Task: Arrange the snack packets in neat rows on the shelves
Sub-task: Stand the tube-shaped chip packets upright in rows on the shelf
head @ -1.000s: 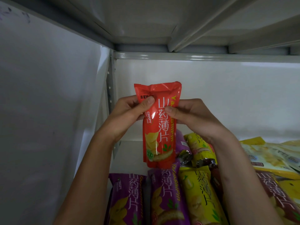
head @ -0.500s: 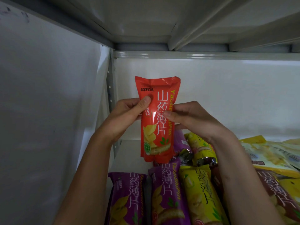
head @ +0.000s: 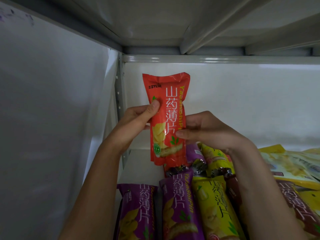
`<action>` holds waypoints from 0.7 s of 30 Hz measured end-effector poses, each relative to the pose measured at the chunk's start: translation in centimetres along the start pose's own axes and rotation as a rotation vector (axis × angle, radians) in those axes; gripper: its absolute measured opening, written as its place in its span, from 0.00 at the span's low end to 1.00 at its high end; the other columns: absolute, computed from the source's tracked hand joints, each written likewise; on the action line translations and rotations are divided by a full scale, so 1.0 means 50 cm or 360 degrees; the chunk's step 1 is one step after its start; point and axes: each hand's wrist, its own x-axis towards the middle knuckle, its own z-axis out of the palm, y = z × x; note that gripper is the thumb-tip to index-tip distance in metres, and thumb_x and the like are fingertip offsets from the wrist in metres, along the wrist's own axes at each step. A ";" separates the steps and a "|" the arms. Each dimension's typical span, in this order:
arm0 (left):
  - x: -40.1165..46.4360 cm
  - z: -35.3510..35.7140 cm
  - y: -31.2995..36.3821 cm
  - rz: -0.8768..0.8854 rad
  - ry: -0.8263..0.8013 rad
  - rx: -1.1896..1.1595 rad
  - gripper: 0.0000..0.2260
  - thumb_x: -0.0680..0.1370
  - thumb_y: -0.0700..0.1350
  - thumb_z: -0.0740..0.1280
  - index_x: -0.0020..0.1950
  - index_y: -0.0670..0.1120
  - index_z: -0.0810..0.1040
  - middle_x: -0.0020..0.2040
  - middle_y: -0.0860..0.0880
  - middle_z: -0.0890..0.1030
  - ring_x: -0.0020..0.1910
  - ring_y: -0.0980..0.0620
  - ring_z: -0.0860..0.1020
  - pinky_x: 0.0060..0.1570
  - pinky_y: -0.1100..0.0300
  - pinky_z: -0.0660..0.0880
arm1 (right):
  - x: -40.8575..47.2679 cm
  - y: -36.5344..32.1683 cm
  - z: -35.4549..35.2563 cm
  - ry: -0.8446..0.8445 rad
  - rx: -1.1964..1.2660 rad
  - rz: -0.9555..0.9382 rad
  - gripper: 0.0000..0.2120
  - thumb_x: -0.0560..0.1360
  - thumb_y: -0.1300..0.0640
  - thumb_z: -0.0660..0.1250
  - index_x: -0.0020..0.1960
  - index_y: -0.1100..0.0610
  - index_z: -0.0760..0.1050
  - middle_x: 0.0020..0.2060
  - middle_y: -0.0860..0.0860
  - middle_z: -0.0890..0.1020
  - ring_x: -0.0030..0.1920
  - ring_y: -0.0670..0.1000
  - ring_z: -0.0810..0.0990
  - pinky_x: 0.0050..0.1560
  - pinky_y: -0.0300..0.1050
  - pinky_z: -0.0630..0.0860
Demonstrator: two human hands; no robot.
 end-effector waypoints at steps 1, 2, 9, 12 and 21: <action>-0.001 0.002 0.000 -0.0031 -0.0044 0.0008 0.24 0.73 0.64 0.65 0.57 0.49 0.86 0.52 0.54 0.89 0.52 0.56 0.86 0.45 0.70 0.80 | 0.000 0.000 -0.001 0.0007 -0.0030 0.0010 0.16 0.77 0.61 0.73 0.64 0.59 0.82 0.55 0.51 0.88 0.57 0.53 0.87 0.63 0.59 0.81; -0.001 0.004 -0.001 -0.0049 -0.0057 0.0005 0.23 0.72 0.63 0.67 0.57 0.49 0.86 0.52 0.54 0.89 0.51 0.56 0.87 0.45 0.70 0.80 | -0.001 0.000 -0.003 -0.0006 -0.0041 0.0021 0.16 0.77 0.61 0.73 0.65 0.58 0.82 0.56 0.51 0.88 0.57 0.53 0.87 0.63 0.59 0.81; 0.004 0.003 0.002 0.0028 0.0087 -0.0125 0.17 0.74 0.58 0.69 0.54 0.47 0.87 0.49 0.51 0.89 0.49 0.52 0.88 0.44 0.66 0.82 | -0.006 0.001 0.002 -0.0273 0.0029 0.0033 0.20 0.75 0.59 0.73 0.67 0.62 0.80 0.60 0.53 0.86 0.62 0.54 0.85 0.67 0.53 0.79; 0.006 0.001 0.000 -0.0012 0.0030 -0.0183 0.19 0.73 0.59 0.69 0.56 0.49 0.86 0.52 0.51 0.89 0.52 0.52 0.87 0.47 0.65 0.82 | -0.002 0.004 0.005 -0.0247 -0.0005 -0.0002 0.18 0.77 0.64 0.72 0.66 0.63 0.80 0.59 0.54 0.87 0.60 0.54 0.86 0.65 0.52 0.81; 0.008 0.005 -0.007 -0.0072 0.0002 -0.0221 0.19 0.71 0.56 0.73 0.56 0.47 0.85 0.51 0.49 0.89 0.50 0.51 0.88 0.46 0.63 0.82 | 0.003 0.006 0.005 -0.0281 0.0102 0.0012 0.20 0.75 0.61 0.74 0.67 0.60 0.80 0.59 0.52 0.87 0.61 0.53 0.85 0.63 0.47 0.81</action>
